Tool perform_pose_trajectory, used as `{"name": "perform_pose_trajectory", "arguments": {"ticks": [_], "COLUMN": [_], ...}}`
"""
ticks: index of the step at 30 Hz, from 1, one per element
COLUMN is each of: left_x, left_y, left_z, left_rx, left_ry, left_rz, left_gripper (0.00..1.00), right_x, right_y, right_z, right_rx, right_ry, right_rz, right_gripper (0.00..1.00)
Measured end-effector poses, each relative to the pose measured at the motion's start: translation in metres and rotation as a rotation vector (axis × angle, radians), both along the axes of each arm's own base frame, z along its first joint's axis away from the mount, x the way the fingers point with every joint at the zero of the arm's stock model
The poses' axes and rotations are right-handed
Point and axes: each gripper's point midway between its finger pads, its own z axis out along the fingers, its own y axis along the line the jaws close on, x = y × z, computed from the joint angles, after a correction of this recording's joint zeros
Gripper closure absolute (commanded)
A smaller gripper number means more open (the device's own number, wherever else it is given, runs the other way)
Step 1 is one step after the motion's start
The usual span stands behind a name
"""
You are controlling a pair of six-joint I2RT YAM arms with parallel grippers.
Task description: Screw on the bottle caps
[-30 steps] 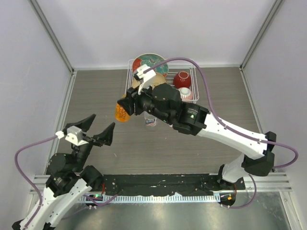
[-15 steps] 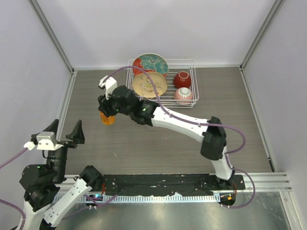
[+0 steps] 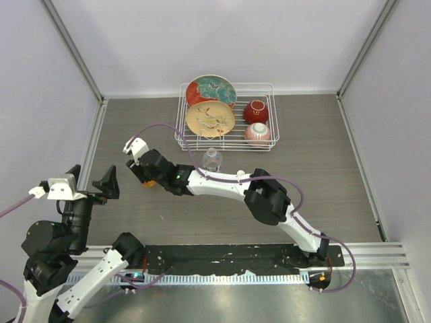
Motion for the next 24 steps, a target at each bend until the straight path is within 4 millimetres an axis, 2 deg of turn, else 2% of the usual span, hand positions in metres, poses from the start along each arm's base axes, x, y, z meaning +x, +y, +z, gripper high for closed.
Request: {"name": "perform_pose_trajectory", "arguments": {"ticks": [5, 10, 13, 18, 24], "left_x": [0.009, 0.015, 0.017, 0.016, 0.017], "left_y": [-0.015, -0.026, -0.029, -0.035, -0.041], "left_z": [0.0, 0.005, 0.004, 0.008, 0.018], "left_rx": [0.006, 0.017, 0.018, 0.004, -0.008], "left_ry": [0.058, 0.077, 0.084, 0.086, 0.094], "left_rz": [-0.035, -0.069, -0.078, -0.107, -0.134], "left_gripper": [0.0, 0.0, 0.0, 0.0, 0.0], "right_x": [-0.001, 0.001, 0.002, 0.003, 0.0], "right_y": [0.001, -0.007, -0.009, -0.01, -0.009], "right_z": [-0.012, -0.036, -0.042, -0.044, -0.044], "right_rx": [0.018, -0.002, 0.012, 0.049, 0.068], "right_ry": [-0.03, -0.017, -0.011, -0.016, -0.025], "right_rz": [-0.037, -0.072, -0.092, -0.117, -0.129], "right_gripper": [0.99, 0.99, 0.92, 0.68, 0.58]}}
